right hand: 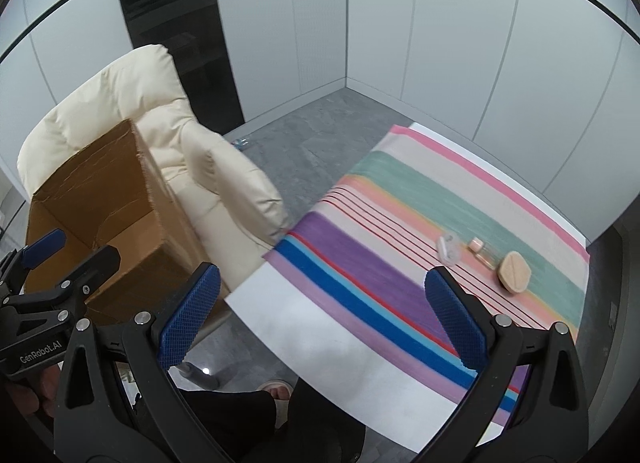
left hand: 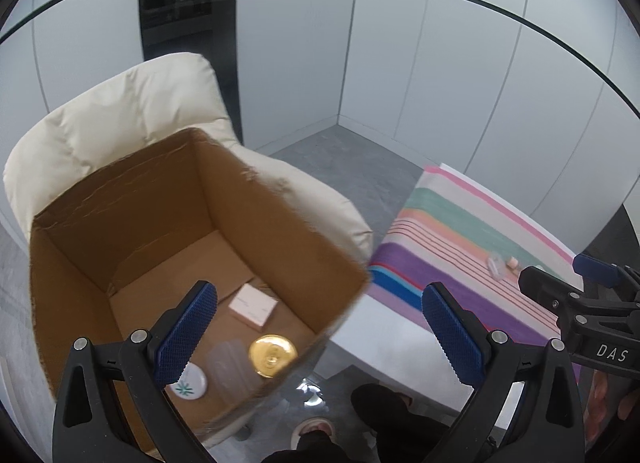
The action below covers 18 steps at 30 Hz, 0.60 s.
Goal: Organize objects
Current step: 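Move both tools back from the cardboard box to the rug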
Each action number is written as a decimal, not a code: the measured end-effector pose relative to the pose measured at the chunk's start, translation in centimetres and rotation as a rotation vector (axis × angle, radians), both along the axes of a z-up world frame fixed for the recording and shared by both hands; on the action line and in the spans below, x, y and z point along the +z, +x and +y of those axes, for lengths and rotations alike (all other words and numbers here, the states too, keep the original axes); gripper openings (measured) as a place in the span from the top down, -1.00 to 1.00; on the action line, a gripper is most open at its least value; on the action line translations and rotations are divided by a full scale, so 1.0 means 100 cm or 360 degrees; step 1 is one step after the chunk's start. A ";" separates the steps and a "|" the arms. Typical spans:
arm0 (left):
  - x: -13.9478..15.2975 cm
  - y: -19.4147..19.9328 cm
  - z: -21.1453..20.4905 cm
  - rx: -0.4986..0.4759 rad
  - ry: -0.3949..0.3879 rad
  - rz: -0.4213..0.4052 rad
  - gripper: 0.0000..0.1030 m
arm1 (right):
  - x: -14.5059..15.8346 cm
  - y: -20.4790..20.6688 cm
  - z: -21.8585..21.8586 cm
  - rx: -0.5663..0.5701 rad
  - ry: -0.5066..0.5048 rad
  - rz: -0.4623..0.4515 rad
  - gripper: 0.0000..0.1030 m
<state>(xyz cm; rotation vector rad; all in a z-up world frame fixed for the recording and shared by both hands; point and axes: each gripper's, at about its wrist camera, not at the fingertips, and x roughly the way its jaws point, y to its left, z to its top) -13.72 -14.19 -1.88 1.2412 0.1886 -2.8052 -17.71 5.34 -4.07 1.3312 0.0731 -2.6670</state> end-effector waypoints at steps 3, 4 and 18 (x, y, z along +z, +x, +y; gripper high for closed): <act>-0.001 -0.003 0.014 -0.0043 -0.0002 -0.0007 -1.00 | -0.001 0.001 0.013 -0.0036 0.0003 -0.0007 -1.00; -0.002 -0.004 0.017 -0.0054 -0.0001 -0.0010 -1.00 | -0.001 0.001 0.017 -0.0043 0.0002 -0.0008 -1.00; -0.003 -0.014 0.073 -0.0214 0.0009 -0.0020 -1.00 | -0.003 0.013 0.077 -0.0190 0.0005 -0.0016 -1.00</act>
